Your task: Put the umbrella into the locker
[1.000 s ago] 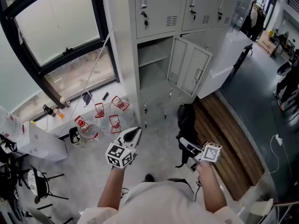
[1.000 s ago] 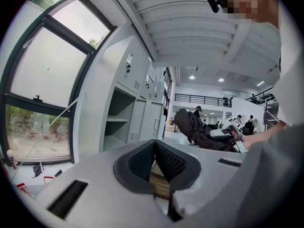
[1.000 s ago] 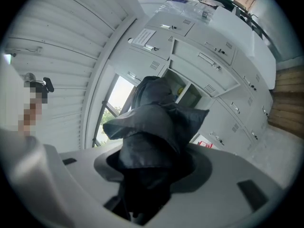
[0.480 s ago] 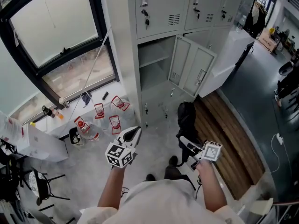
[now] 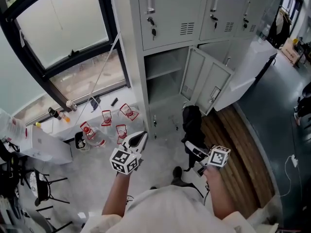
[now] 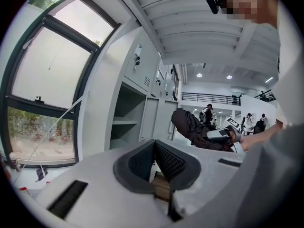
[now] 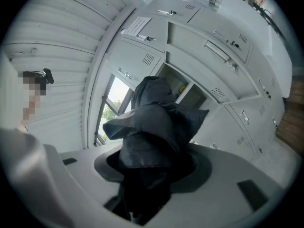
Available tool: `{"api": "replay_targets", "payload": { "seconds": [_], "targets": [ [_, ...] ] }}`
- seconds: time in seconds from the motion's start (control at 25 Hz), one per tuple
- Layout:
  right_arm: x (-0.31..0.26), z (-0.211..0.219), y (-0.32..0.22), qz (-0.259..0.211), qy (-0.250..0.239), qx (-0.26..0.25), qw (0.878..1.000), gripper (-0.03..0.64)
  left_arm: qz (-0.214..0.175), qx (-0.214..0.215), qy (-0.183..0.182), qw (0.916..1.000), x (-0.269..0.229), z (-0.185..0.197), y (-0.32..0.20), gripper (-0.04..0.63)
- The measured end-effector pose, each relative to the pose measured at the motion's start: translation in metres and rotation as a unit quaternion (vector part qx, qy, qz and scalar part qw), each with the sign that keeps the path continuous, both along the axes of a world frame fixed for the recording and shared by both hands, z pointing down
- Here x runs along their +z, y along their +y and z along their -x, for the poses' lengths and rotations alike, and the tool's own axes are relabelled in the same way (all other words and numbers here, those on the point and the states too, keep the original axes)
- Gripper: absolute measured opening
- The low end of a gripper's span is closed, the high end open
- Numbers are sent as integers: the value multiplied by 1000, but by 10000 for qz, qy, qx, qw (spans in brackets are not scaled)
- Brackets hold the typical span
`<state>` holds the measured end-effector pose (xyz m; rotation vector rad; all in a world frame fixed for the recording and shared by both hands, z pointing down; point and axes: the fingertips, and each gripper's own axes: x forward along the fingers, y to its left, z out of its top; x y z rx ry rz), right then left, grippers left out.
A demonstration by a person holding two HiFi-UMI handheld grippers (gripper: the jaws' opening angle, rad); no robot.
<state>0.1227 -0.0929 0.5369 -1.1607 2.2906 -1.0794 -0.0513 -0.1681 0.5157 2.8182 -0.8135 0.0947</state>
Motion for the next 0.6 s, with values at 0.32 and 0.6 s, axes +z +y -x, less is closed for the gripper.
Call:
{"api": "replay_targets", "payload": {
  "seconds": [0.32, 0.6],
  "targets": [
    [-1, -32, -61, 6, 204, -569, 9982, 233, 12, -534, -66, 9985, -6, -30, -40, 5],
    [12, -47, -102, 38, 295, -1183, 9925, 233, 136, -1012, -213, 9945, 4, -53, -57, 5]
  ]
}}
